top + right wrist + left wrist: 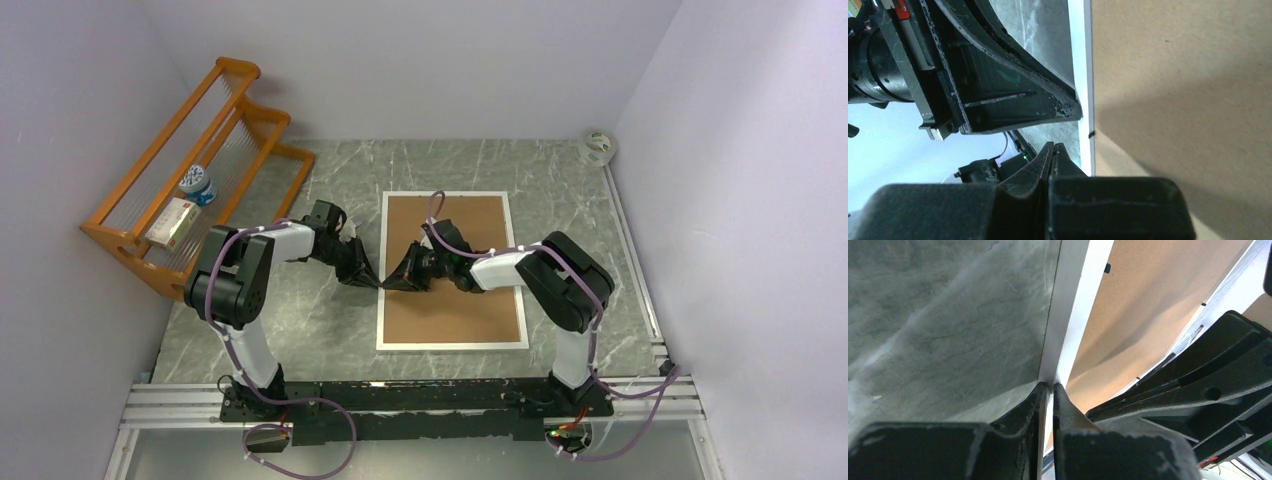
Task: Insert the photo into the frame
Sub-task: Install the photo frame at the center of the board.
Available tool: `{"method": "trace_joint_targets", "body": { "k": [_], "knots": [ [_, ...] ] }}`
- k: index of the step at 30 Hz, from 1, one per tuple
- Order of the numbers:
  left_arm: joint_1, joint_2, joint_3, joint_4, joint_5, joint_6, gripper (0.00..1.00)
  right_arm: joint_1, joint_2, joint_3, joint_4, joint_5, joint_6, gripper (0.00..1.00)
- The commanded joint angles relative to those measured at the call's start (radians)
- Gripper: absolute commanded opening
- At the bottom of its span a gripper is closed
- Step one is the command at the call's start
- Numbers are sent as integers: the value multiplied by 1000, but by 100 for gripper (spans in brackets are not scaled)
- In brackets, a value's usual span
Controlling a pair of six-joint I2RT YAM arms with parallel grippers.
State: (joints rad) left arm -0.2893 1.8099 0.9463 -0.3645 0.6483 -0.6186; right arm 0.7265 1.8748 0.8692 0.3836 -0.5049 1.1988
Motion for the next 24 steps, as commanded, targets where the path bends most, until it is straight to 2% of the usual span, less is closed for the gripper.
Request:
{"method": "trace_joint_targets", "body": {
  "k": [1, 10, 24],
  "knots": [
    [-16, 45, -37, -27, -60, 6, 8, 15, 25, 66, 66, -1, 17, 0],
    [-16, 51, -37, -54, -102, 8, 9, 19, 46, 69, -47, 18, -37, 0],
    [-16, 45, -40, -60, -114, 10, 9, 21, 73, 50, -59, 44, -97, 0]
  ]
}}
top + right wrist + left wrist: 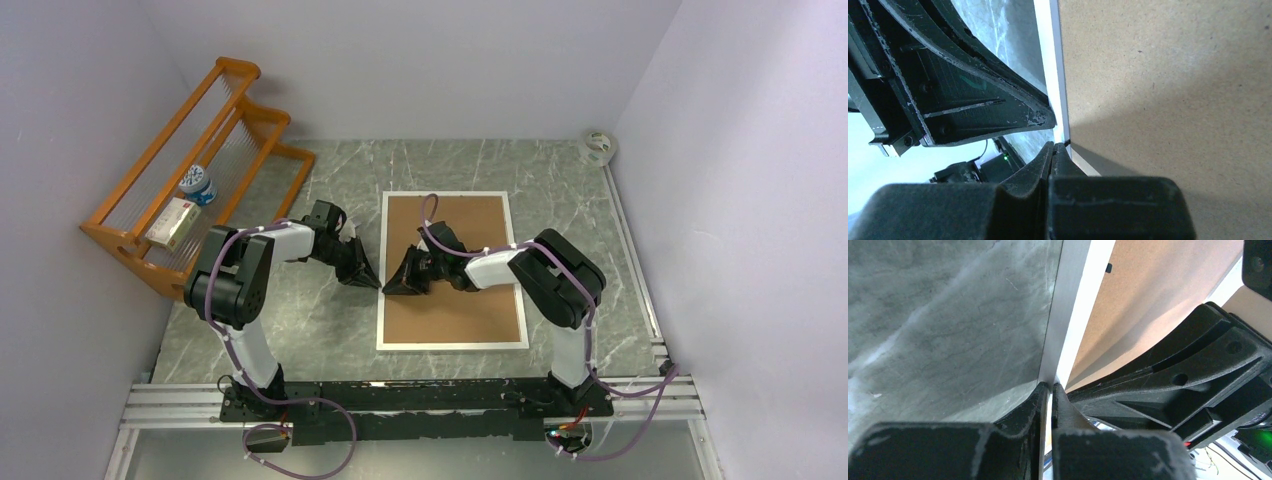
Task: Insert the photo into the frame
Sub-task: Install the photo frame at the center of the board.
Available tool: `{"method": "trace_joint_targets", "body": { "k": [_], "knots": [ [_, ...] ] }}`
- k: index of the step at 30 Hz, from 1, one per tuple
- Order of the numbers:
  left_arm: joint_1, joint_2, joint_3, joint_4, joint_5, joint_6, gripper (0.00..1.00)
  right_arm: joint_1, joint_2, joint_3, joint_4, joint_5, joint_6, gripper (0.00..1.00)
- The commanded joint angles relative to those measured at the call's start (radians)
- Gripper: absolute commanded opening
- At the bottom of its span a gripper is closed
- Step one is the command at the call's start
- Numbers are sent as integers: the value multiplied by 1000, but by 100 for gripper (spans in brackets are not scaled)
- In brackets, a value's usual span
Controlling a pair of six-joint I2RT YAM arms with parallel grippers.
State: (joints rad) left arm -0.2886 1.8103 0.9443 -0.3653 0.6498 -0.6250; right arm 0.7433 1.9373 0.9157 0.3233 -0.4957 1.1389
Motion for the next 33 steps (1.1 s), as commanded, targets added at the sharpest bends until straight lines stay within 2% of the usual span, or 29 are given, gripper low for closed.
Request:
{"method": "trace_joint_targets", "body": {
  "k": [1, 7, 17, 26, 29, 33],
  "knots": [
    [-17, 44, -38, -60, -116, 16, 9, 3, 11, 1, 3, 40, -36, 0],
    [-17, 41, -40, -67, -127, 16, 9, 2, 16, -10, -57, 95, -54, 0],
    [-17, 62, -34, -90, -133, 22, 8, -28, 38, -116, 66, 90, -39, 0],
    [-17, 72, -30, -99, -144, 22, 8, -38, 56, -140, 18, 103, -71, 1],
    [-17, 72, -28, -103, -147, 22, 8, -41, 68, -139, -11, 108, -78, 3],
    [-17, 74, -21, -104, -143, 25, 8, -41, 64, -137, -50, 122, -93, 19]
  ]
}}
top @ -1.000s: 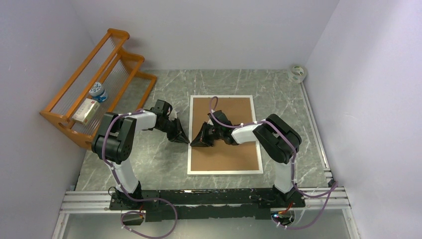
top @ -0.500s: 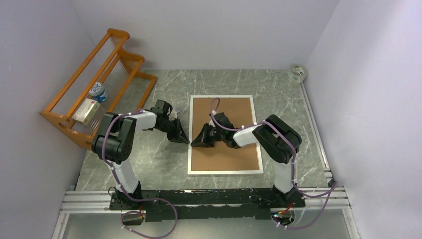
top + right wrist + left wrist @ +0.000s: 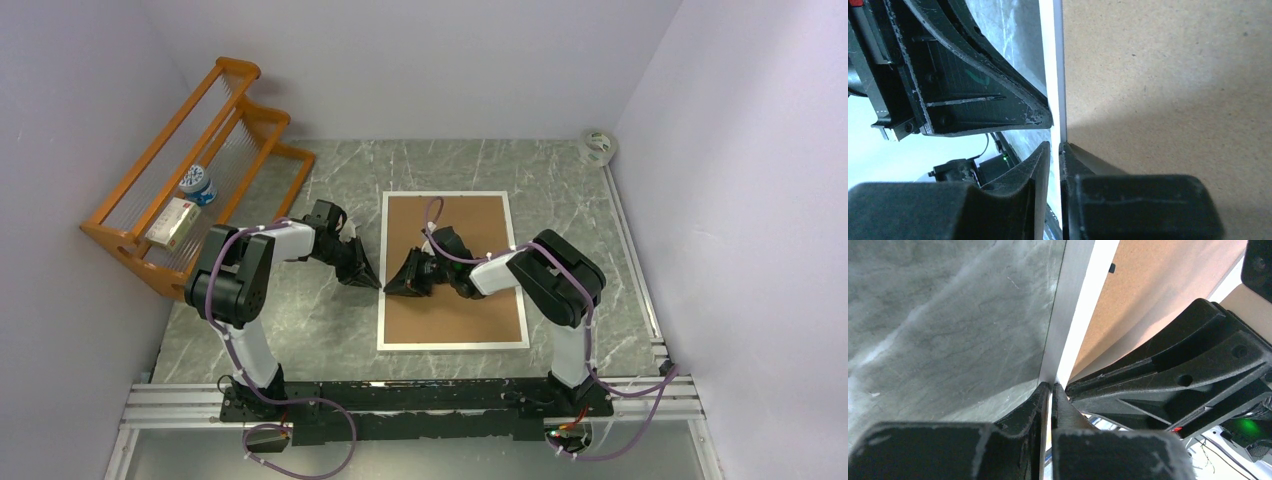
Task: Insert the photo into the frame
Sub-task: Install the photo frame at the center of the board.
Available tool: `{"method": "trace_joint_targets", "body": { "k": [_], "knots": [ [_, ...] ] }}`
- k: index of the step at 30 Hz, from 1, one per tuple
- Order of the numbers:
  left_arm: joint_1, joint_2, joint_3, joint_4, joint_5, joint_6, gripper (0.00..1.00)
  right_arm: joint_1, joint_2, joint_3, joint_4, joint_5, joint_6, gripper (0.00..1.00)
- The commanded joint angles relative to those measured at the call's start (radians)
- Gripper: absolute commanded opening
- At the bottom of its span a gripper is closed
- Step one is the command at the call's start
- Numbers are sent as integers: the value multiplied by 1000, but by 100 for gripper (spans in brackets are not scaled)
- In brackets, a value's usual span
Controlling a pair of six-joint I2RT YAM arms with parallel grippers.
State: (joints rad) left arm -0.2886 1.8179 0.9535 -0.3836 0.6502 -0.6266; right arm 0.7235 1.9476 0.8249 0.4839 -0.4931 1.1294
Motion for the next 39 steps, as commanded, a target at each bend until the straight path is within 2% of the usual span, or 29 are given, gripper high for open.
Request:
{"method": "trace_joint_targets", "body": {
  "k": [1, 10, 19, 24, 28, 33, 36, 39],
  "knots": [
    [-17, 68, -29, -84, -140, 25, 8, -21, 51, -45, -226, 130, -87, 22],
    [-17, 69, -27, -85, -140, 24, 8, -21, 27, -31, -315, 209, -81, 40],
    [-17, 70, -25, -87, -144, 24, 8, -16, 26, -17, -372, 248, -106, 43],
    [-17, 63, -19, -90, -136, 24, 9, -16, -88, 9, -384, 264, -138, 39],
    [-17, 38, -21, -63, -94, 11, 13, -21, -219, 45, -402, 300, -147, 33],
    [-17, -14, -25, -16, -33, -4, 24, -30, -281, 127, -470, 330, -189, 27],
    [-16, -42, -27, -1, -26, -7, 36, -35, -272, 160, -459, 333, -209, 24],
    [-15, -54, -9, 5, -36, 6, 40, -52, -232, 209, -444, 303, -236, 22]
  ]
}}
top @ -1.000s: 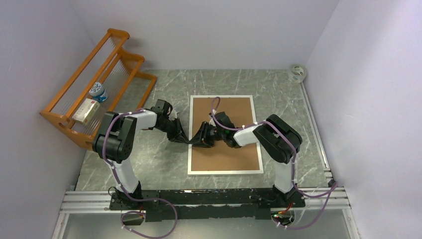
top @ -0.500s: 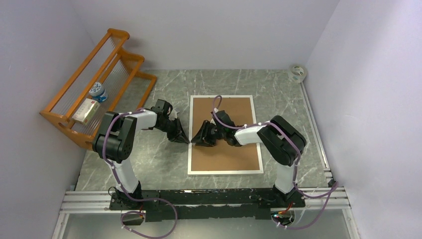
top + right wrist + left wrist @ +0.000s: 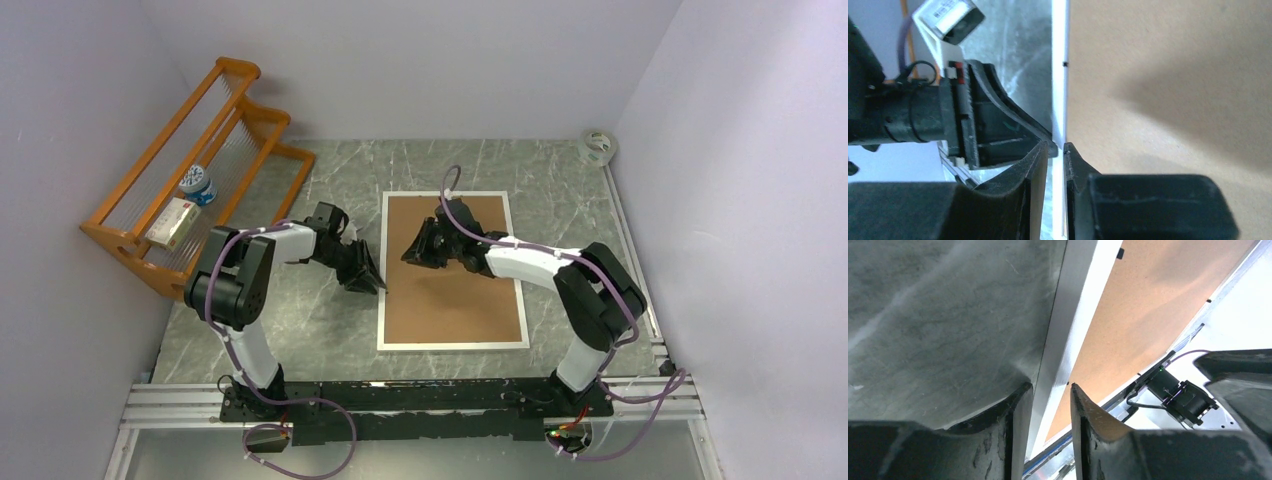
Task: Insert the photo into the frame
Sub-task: Install the photo frame at the center of the board.
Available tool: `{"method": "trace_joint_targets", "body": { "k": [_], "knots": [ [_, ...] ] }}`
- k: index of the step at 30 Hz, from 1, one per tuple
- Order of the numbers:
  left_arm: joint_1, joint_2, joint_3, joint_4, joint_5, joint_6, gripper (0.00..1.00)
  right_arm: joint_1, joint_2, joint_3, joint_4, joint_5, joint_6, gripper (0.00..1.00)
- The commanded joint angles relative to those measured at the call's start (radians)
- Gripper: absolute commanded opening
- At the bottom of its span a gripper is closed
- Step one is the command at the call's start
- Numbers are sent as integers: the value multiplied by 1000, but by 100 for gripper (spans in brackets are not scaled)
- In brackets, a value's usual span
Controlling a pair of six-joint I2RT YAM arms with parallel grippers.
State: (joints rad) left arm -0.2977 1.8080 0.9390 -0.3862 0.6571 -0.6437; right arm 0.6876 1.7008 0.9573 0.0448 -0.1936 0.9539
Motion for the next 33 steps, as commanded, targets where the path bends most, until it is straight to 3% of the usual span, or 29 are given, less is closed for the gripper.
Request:
{"method": "trace_joint_targets", "body": {
  "k": [1, 5, 12, 19, 33],
  "knots": [
    [-6, -41, 17, 9, -51, 27, 41, -23, 33, 95, -2, -14, -69, 21],
    [-6, -4, 74, -13, -106, 52, 40, -47, 132, 189, 15, -105, -101, 20],
    [-4, 107, 157, -59, -151, 96, 34, -52, 301, 324, 88, -262, -78, 31],
    [-4, 167, 169, -94, -141, 132, 30, -52, 383, 327, 271, -367, 12, 12],
    [-4, 211, 174, -128, -211, 118, 17, -102, 448, 267, 174, -378, -22, 11]
  ]
}}
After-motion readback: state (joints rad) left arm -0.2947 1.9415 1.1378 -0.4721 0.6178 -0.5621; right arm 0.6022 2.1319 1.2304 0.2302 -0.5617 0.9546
